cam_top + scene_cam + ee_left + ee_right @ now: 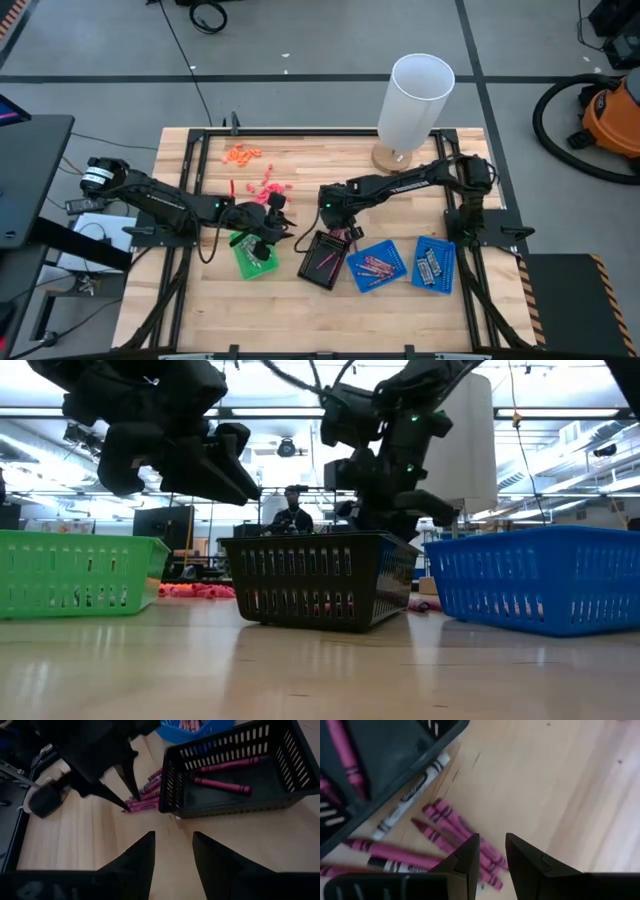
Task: Sort crayons
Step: Put the red crayon into the black bin
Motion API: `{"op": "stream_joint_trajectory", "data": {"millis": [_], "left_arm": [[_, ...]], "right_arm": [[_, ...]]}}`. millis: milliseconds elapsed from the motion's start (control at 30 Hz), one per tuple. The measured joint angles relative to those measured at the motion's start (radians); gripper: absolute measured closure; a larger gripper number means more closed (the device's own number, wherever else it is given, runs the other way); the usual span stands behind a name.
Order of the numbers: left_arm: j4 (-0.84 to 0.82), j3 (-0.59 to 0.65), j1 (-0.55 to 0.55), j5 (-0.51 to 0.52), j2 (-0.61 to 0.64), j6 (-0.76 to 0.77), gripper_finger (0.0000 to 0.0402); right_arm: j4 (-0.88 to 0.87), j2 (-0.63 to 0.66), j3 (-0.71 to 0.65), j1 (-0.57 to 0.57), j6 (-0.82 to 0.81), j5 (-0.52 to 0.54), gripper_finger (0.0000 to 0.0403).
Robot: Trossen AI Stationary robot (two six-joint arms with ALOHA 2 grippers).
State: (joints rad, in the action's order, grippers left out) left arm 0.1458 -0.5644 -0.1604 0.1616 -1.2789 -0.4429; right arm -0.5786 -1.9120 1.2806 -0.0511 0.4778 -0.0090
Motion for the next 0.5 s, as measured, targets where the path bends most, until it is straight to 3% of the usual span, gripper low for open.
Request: {"op": "stream_joint_trajectory", "data": {"millis": [500], "left_arm": [[0.011,-0.001,0.0,0.0,0.0,0.014,0.026]], "right_arm": [[-0.039,-0.035,0.018,-0.004,0.068,-0.028,0.03]]}}
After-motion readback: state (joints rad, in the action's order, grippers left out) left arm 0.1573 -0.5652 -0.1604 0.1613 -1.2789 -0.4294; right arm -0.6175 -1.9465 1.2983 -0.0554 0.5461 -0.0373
